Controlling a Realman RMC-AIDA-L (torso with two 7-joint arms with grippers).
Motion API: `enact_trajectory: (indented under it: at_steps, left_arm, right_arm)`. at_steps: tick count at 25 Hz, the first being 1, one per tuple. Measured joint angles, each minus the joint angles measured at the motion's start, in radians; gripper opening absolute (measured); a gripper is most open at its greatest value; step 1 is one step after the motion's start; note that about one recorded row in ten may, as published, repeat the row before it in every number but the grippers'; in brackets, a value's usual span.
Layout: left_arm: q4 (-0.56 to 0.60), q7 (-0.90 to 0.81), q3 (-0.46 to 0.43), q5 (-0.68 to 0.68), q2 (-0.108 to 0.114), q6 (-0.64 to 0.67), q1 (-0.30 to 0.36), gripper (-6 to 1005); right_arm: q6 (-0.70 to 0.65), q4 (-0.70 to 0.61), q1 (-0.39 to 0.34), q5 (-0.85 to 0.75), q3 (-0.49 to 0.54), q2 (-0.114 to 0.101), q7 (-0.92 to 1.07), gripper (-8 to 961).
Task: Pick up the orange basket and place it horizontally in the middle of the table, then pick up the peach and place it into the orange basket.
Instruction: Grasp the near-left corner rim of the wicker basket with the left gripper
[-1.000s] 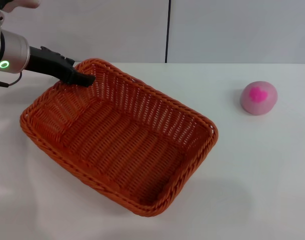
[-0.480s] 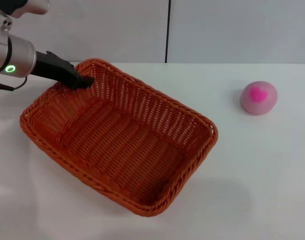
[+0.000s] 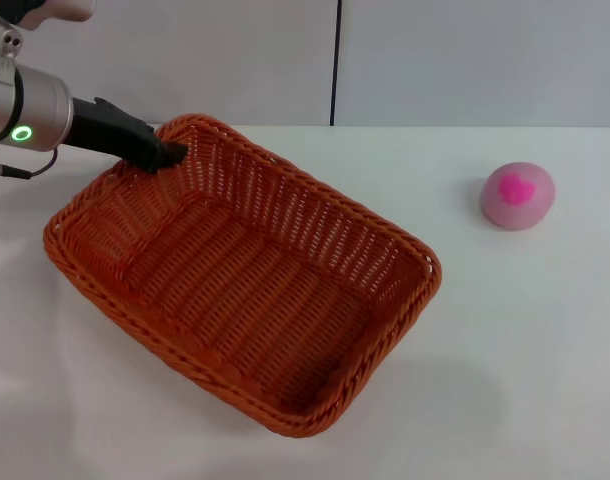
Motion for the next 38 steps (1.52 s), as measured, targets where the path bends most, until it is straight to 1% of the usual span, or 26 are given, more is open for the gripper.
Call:
enact_trajectory:
  at_steps: [1, 9, 10, 13, 16, 18, 19, 20, 21, 22, 26, 29, 33, 38]
  left_arm:
    - [0.002, -0.009, 0.002, -0.007, 0.000, -0.007, 0.007, 205]
    - [0.000, -0.028, -0.003, -0.024, 0.001, 0.001, 0.001, 199]
    - [0.002, -0.067, -0.003, -0.037, 0.001, 0.020, -0.002, 199]
    - [0.008, -0.098, -0.004, -0.057, 0.002, 0.047, -0.004, 197]
    - [0.038, -0.163, -0.007, -0.105, 0.005, 0.108, -0.005, 194]
    - [0.038, -0.163, -0.007, -0.105, 0.005, 0.108, -0.005, 192]
    - [0.042, -0.188, -0.027, -0.110, 0.006, 0.123, -0.006, 191]
    - [0.042, -0.189, -0.029, -0.110, 0.006, 0.124, -0.006, 188]
    - [0.039, -0.203, -0.061, -0.110, 0.007, 0.137, -0.010, 186]
    - [0.039, -0.203, -0.061, -0.110, 0.007, 0.137, -0.010, 183]
    - [0.036, -0.226, -0.116, -0.114, 0.009, 0.163, -0.013, 173]
    - [0.036, -0.241, -0.138, -0.119, 0.010, 0.178, -0.013, 173]
    - [0.032, -0.282, -0.196, -0.132, 0.010, 0.197, -0.013, 173]
    - [0.029, -0.305, -0.225, -0.158, 0.012, 0.212, -0.008, 174]
  right_arm:
    - [0.001, 0.000, 0.000, 0.000, 0.000, 0.000, 0.000, 677]
    - [0.014, 0.001, 0.007, -0.004, -0.010, -0.001, 0.000, 675]
    - [0.021, 0.002, 0.009, -0.005, -0.011, -0.001, 0.000, 674]
    - [0.033, 0.004, 0.010, -0.008, -0.019, -0.002, 0.000, 673]
    - [0.037, 0.004, 0.011, -0.009, -0.024, -0.003, 0.000, 672]
    - [0.037, 0.004, 0.012, -0.009, -0.024, -0.003, 0.000, 672]
    - [0.037, 0.004, 0.014, -0.009, -0.024, -0.003, 0.000, 671]
    - [0.037, 0.004, 0.015, -0.009, -0.024, -0.003, 0.001, 671]
    - [0.037, 0.004, 0.015, -0.009, -0.024, -0.003, 0.004, 671]
    - [0.037, 0.004, 0.015, -0.009, -0.024, -0.003, 0.004, 670]
    - [0.038, 0.004, 0.015, -0.009, -0.024, -0.003, 0.017, 669]
    - [0.038, 0.001, 0.012, -0.014, -0.034, -0.004, 0.070, 668]
    - [0.038, -0.003, 0.009, -0.022, -0.076, -0.016, 0.148, 667]
    - [0.038, -0.004, 0.010, -0.023, -0.078, -0.017, 0.151, 665]
